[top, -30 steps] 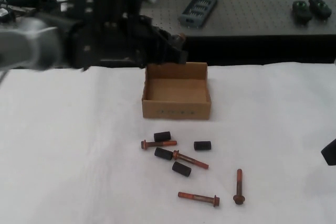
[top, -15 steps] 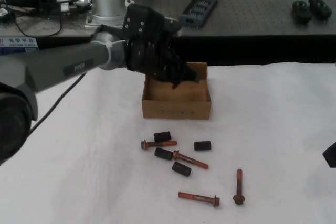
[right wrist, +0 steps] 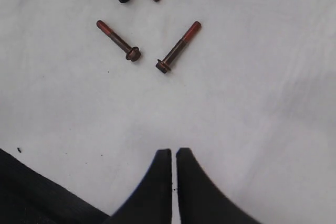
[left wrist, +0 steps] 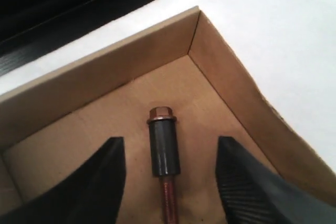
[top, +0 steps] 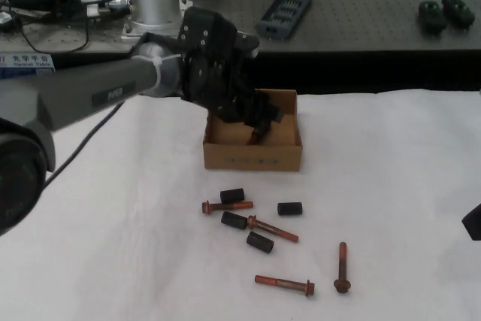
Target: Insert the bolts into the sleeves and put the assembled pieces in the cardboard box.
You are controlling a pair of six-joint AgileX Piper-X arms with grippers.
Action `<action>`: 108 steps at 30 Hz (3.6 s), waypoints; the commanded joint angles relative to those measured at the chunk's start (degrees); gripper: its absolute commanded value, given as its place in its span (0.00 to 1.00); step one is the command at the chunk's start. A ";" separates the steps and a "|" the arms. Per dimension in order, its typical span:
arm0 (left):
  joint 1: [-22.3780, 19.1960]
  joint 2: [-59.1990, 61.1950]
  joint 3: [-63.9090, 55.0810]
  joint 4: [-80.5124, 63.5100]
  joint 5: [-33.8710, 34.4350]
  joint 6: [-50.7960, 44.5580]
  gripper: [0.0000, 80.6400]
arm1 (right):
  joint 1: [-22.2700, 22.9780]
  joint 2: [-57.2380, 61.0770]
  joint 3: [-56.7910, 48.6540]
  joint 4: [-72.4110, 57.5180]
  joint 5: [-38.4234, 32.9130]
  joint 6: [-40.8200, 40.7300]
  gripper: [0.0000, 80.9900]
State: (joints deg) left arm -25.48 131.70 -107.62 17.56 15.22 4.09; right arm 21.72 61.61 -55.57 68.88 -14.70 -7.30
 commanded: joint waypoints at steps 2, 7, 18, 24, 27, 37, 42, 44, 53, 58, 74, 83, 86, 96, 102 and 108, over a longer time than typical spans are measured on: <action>0.32 -5.51 -0.83 6.21 -0.50 0.66 0.22 | -0.40 -0.54 -0.59 0.82 0.63 -0.52 0.03; 1.55 -10.71 -0.83 14.91 -0.50 1.07 0.01 | -0.40 -0.54 -0.59 4.96 1.49 -0.52 0.03; 3.24 -22.59 -0.64 39.71 -0.51 10.18 0.01 | -0.40 -1.57 -0.59 10.20 7.33 -2.91 0.03; 3.24 -32.65 12.84 39.19 2.71 9.97 0.01 | -0.40 -4.69 -0.47 10.20 7.31 -2.64 0.03; 3.24 -40.33 24.15 36.60 2.71 9.02 0.01 | -0.40 -6.56 -0.47 10.20 7.31 -2.37 0.03; 3.24 -70.03 58.41 23.23 5.50 1.48 0.01 | -0.40 -8.29 -0.47 10.20 7.31 -2.37 0.03; 3.24 -81.93 65.62 19.44 5.68 0.50 0.01 | -0.40 -8.29 -0.47 10.20 7.31 -2.37 0.03; 3.24 -84.91 66.73 18.92 5.68 0.50 0.01 | -0.40 -8.29 -0.47 10.20 7.31 -2.37 0.03; 3.24 -88.30 67.23 17.02 5.68 0.37 0.01 | -0.30 -8.28 -0.47 6.44 6.89 -3.14 0.02; 3.24 -88.30 67.23 16.99 5.68 -0.91 0.01 | -0.24 -8.07 -0.47 -0.50 2.58 -10.67 0.24; 3.24 -88.30 67.23 13.44 5.68 -0.63 0.01 | -0.24 8.14 -0.47 -24.37 2.58 -40.53 0.34; 3.24 -88.30 67.23 6.72 5.68 3.62 0.01 | -0.24 17.00 -0.47 -37.91 2.47 -55.44 0.34; 3.24 -88.30 67.23 6.72 5.68 4.04 0.01 | -0.24 18.50 -0.47 -36.18 2.08 -64.29 0.34; 3.24 -88.30 67.23 6.72 5.68 11.88 0.01 | 1.11 24.73 -0.47 -33.06 -7.20 -91.72 0.34; 3.24 -88.30 67.23 6.72 5.68 12.64 0.01 | 4.96 31.09 -0.47 -32.93 -5.48 -102.37 0.34; 3.24 -88.30 67.23 6.72 5.68 12.91 0.01 | 7.68 35.50 -0.47 -33.51 -1.50 -109.82 0.34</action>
State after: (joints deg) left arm -22.25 43.81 -40.43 25.13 20.75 16.57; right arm 29.09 96.84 -55.57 35.37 -16.02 -115.32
